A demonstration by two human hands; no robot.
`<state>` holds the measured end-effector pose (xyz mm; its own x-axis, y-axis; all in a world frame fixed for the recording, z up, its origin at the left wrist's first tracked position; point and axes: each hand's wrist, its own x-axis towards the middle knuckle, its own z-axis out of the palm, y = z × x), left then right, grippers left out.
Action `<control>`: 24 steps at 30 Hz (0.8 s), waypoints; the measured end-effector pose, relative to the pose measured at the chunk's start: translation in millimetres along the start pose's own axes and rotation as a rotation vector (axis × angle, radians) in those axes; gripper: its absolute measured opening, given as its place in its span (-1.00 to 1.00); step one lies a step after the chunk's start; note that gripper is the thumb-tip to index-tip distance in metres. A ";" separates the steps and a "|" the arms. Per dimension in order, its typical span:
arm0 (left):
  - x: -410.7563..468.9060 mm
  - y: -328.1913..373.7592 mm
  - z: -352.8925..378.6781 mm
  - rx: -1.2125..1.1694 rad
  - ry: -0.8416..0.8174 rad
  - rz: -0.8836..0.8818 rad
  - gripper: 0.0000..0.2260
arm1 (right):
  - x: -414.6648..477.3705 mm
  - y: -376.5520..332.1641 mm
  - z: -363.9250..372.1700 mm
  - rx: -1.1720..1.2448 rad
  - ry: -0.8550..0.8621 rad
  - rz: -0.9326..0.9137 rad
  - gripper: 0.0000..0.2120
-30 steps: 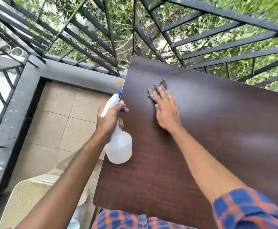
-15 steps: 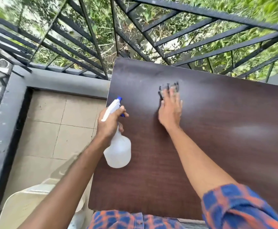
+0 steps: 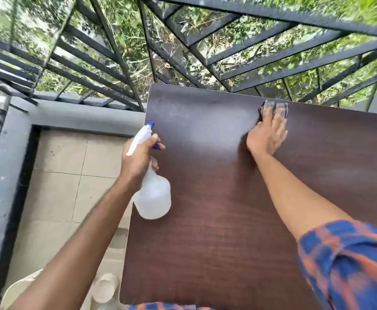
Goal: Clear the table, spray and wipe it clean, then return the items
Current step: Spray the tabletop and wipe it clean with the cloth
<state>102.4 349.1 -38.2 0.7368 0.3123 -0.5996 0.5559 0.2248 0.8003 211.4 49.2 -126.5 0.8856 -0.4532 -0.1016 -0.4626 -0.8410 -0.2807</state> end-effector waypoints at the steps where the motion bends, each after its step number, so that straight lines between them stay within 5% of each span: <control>1: 4.7 4.3 -2.1 -0.005 0.012 0.005 -0.84 | 2.6 -20.6 6.9 0.010 0.012 0.057 -0.41; 4: 16.4 14.6 -8.5 -0.020 0.018 0.019 -0.86 | -8.6 -88.7 27.2 0.041 -0.010 -0.008 -0.36; 11: 33.8 24.4 -14.3 -0.027 0.060 0.024 -0.91 | -71.9 -222.0 71.1 -0.065 -0.318 -0.737 -0.25; 18: 27.6 19.8 -3.6 -0.039 0.034 0.017 -0.83 | -58.4 -173.5 61.4 -0.057 -0.491 -1.186 -0.44; 21: 20.9 14.8 5.3 -0.052 0.000 -0.004 -0.84 | -42.0 -93.9 38.7 0.007 -0.367 -1.098 -0.51; 24: 10.4 12.0 14.8 -0.045 -0.037 0.003 -0.87 | -14.2 -7.5 9.4 -0.007 -0.144 -0.734 -0.51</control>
<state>122.5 341.4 -35.0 0.7530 0.2786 -0.5961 0.5363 0.2650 0.8013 202.8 64.6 -131.9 0.9633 0.2681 -0.0151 0.2495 -0.9145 -0.3183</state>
